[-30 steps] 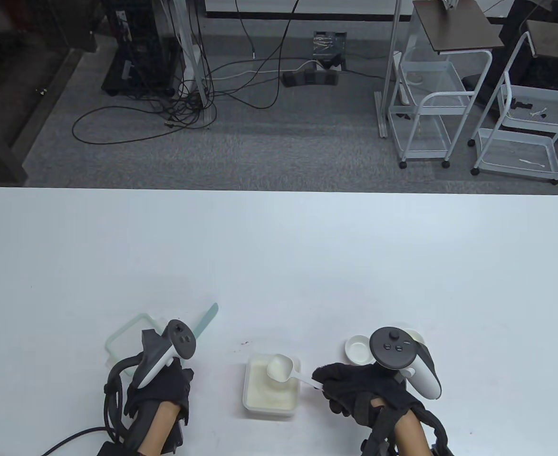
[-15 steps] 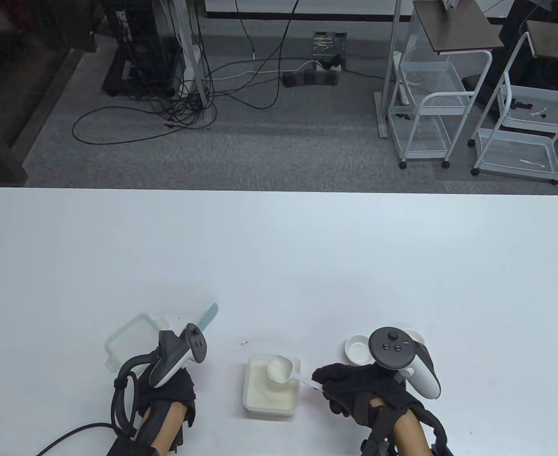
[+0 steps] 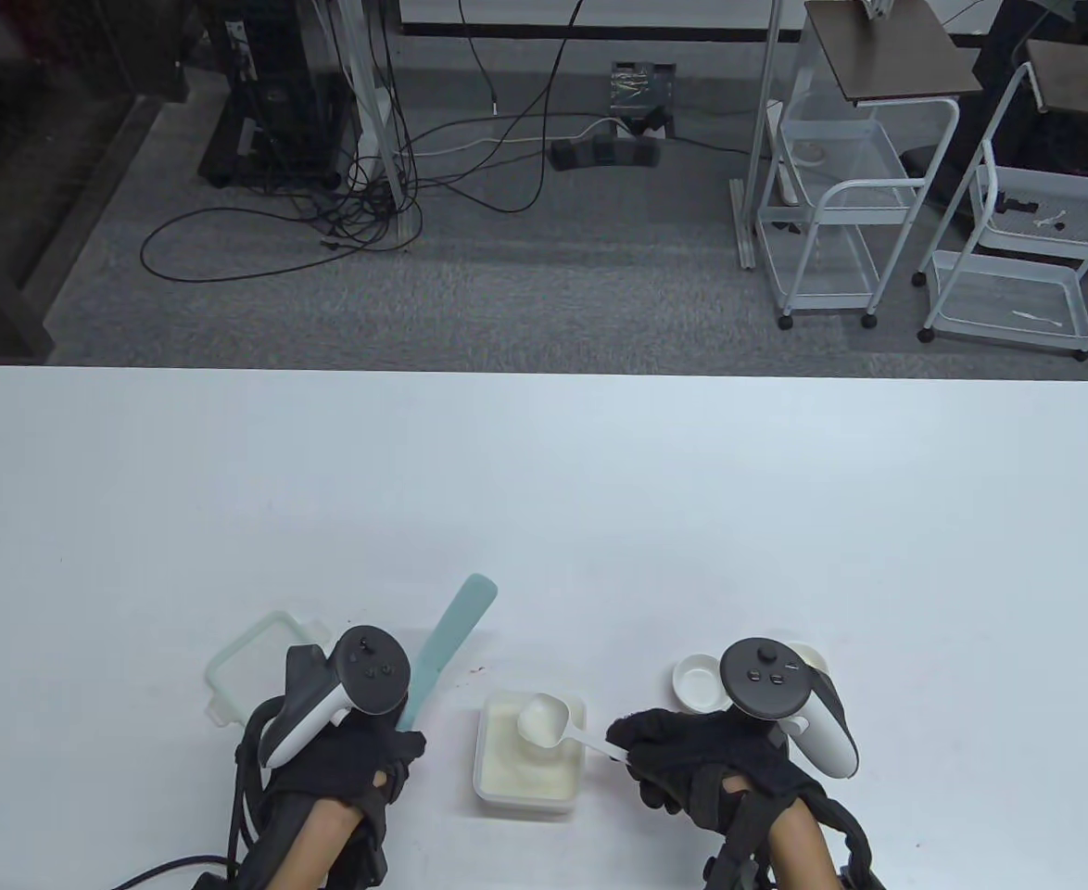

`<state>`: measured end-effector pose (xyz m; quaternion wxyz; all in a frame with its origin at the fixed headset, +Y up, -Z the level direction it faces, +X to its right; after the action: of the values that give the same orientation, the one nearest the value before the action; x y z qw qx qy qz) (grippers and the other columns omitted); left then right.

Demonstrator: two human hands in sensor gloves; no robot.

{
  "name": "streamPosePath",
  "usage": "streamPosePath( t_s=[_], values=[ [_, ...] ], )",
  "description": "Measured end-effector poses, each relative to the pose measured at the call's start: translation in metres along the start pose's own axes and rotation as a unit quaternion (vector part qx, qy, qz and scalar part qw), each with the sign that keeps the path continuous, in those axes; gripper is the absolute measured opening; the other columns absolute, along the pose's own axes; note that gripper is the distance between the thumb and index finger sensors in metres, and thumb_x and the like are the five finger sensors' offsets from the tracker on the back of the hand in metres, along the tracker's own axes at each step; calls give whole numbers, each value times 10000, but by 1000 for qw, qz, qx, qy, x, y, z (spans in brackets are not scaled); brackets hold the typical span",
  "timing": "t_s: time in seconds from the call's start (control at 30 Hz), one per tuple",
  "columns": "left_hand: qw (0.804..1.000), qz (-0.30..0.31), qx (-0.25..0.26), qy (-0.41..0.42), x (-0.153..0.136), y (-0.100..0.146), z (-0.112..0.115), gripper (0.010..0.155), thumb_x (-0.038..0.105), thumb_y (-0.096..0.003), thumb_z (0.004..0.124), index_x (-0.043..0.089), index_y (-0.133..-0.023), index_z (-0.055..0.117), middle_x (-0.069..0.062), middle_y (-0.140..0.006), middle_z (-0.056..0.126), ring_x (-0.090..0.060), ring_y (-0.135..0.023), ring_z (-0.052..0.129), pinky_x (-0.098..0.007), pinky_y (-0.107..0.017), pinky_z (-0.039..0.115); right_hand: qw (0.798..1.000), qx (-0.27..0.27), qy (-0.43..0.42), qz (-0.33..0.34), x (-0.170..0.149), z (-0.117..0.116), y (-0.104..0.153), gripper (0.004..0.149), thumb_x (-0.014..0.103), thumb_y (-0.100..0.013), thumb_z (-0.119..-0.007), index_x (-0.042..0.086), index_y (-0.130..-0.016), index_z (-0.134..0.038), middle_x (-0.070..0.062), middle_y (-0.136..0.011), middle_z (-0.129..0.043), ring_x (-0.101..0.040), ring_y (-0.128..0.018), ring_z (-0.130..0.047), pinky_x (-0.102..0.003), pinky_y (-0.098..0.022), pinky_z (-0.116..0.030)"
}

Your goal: Scoop white sugar with coffee spoon and level it off using dessert spatula

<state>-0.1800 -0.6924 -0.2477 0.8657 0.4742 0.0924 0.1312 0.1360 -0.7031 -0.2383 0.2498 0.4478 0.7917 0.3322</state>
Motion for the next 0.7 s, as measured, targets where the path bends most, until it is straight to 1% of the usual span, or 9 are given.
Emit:
streamPosePath(
  t_s=[0.13, 0.33, 0.57, 0.7],
  values=[
    [998, 53, -25, -4, 24, 8, 9, 537, 404, -530, 866, 126, -985, 802, -104, -872, 952, -189, -647, 1091, -277, -437, 1028, 1000, -1, -6, 1, -1, 2, 1, 436, 97, -569, -705, -46, -981, -706, -310, -822, -780, -376, -602, -892, -488, -452, -812],
    [994, 97, -48, -10, 46, 18, 20, 538, 405, -532, 863, 124, -986, 799, -107, -873, 950, -189, -646, 1092, -273, -435, 1029, 1000, -2, -11, 0, -3, 4, 2, 436, 95, -569, -705, -49, -981, -705, -311, -821, -781, -377, -603, -891, -489, -452, -812],
    [989, 124, -77, -10, 58, 23, 28, 538, 405, -534, 860, 121, -988, 797, -111, -872, 949, -192, -645, 1091, -273, -434, 1028, 1000, -4, -13, -2, -4, 5, 2, 434, 94, -569, -703, -56, -976, -708, -315, -820, -779, -378, -601, -891, -491, -452, -811],
    [988, 124, -85, -21, 61, 24, 31, 539, 407, -537, 856, 119, -988, 798, -113, -872, 949, -188, -643, 1092, -270, -434, 1028, 1000, 1, -18, -3, -5, 5, 1, 433, 93, -568, -702, -59, -973, -710, -314, -818, -781, -378, -601, -892, -489, -452, -812]
  ],
)
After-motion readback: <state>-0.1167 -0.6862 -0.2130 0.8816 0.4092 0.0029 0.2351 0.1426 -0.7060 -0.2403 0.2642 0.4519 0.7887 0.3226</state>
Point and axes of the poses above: the tracker on the back of each hand, its own x axis roughly to the thumb side, its own y axis roughly from the fingertips to the wrist, z = x × y, the point moved 1 cm from there along -y, roughly from the wrist to the fingertips
